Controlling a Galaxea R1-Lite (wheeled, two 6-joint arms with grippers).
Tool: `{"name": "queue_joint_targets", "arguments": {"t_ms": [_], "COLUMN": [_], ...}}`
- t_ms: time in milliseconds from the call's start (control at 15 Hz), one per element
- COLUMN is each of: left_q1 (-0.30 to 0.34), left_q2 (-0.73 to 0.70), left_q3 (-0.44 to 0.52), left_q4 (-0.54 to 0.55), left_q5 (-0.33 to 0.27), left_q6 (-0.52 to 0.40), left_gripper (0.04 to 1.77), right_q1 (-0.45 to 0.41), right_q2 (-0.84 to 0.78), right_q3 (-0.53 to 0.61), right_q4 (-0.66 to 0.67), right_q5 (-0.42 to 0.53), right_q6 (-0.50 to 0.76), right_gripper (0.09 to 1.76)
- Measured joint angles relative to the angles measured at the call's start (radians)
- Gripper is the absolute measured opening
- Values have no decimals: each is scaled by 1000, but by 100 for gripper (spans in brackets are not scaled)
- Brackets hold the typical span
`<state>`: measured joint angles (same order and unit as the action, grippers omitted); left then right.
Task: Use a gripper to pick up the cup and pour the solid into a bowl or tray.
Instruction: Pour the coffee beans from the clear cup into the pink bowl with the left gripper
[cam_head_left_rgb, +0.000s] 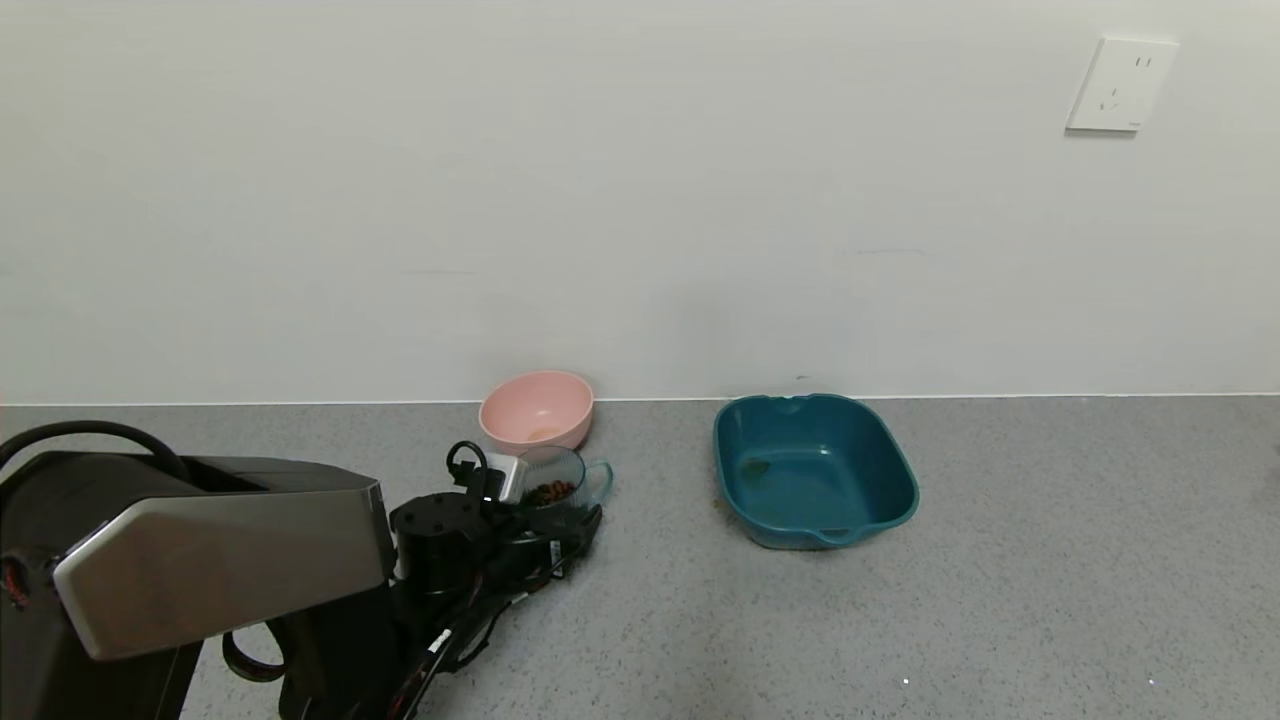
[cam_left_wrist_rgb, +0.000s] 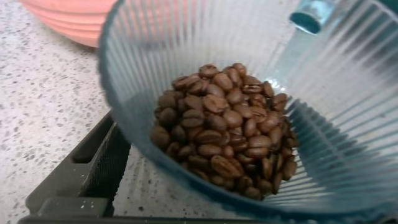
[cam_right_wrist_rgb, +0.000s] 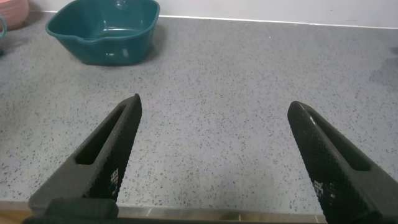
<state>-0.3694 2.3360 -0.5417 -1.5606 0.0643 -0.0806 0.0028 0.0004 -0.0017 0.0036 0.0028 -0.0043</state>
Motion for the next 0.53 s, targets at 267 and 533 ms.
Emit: {"name": "queue_joint_targets", "arguments": {"t_ms": [267,533], "left_q1": [0,-2], "left_q2": [1,1], "left_q3": [-3,1], "left_q4": [0,-1], "left_q5": [0,0], "left_q6": [1,1], "left_gripper": [134,133], "right_q1": [0,0], "right_q2": [0,0], "right_q3": [0,0], "right_q4": [0,0], "right_q5": [0,0], "right_q6": [0,0], "right_gripper": [171,171]}}
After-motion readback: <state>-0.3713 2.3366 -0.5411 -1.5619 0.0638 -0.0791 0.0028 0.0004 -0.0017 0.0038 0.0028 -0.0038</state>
